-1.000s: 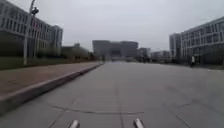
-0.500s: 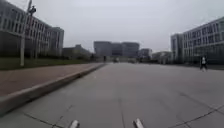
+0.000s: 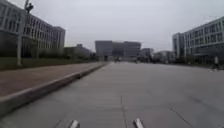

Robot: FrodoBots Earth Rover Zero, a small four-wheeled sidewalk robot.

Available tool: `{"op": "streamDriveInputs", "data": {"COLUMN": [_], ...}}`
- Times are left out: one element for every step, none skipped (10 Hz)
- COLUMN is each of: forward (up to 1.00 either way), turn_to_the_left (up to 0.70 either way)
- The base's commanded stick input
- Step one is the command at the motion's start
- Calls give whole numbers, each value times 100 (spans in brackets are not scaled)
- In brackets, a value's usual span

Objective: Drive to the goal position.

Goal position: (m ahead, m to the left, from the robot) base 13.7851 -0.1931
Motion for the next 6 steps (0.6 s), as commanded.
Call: {"op": "streamDriveInputs", "data": {"forward": [70,70,70,70,70,70], "turn_to_the_left": [-4,-4,-4,-4,-4,-4]}}
